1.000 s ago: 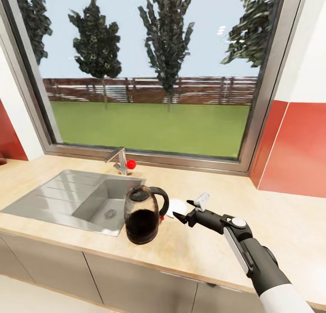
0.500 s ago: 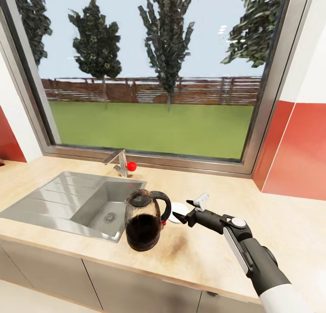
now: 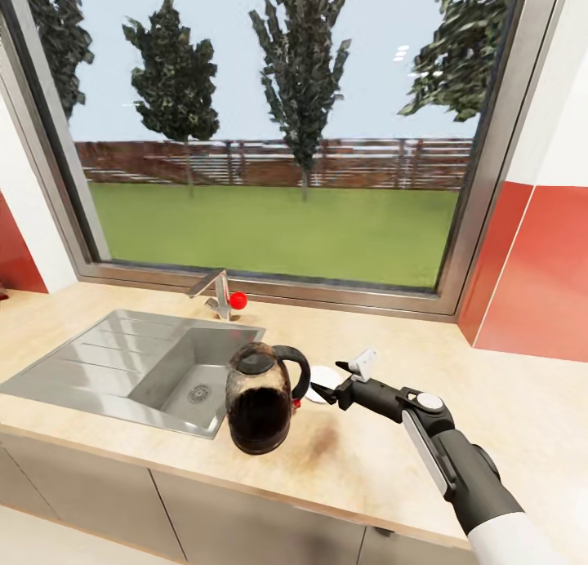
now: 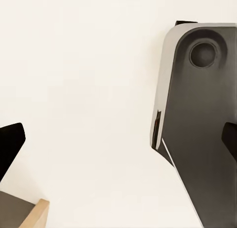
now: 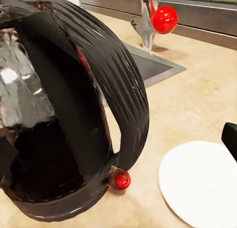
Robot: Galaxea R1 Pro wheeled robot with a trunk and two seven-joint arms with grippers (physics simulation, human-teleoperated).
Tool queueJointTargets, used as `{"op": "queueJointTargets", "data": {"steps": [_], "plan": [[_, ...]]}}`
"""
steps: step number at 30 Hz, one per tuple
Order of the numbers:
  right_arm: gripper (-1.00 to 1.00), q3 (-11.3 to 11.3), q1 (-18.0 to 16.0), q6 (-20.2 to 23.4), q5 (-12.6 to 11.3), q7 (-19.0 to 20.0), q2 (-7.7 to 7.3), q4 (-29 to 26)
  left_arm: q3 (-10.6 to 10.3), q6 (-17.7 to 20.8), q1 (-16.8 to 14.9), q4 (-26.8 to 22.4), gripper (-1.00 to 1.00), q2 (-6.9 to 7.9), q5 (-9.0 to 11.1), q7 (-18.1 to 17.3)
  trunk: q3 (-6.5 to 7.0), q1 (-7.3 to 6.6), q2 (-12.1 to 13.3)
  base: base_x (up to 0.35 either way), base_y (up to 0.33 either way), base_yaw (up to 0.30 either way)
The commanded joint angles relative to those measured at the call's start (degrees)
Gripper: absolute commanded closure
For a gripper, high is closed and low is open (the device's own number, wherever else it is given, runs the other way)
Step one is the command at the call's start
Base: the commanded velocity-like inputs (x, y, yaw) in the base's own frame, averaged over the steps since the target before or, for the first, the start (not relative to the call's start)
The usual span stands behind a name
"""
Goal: Set up a coffee station on the kitchen countertop: keep the coffee maker on the countertop, move the bottle of coffee from the kitchen shelf to the counter next to the coffee maker, place a paper coffee filter on top of the coffee maker, put the saucer next to the coffee maker with the coffee cup on the saucer, and place the electric kettle next to the coffee maker.
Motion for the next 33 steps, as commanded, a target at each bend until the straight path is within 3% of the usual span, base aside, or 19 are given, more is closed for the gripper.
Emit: {"op": "queueJointTargets", "data": {"steps": [1,33], "plan": [[-1.0,0.1,0.0,0.5,-0.6,0.0,-0.03,0.0,0.4,-0.1,0.0,0.0,-1.0,-0.03,-0.6,0.1,-0.12,0.04,-0.1,0.0,0.142,0.0],[-1.0,0.0,0.0,0.4,-0.6,-0.1,0.21,2.2,0.3,-0.1,0.0,0.0,-1.0,-0.03,-0.6,0.2,-0.12,0.04,-0.1,0.055,0.037,0.0]]}}
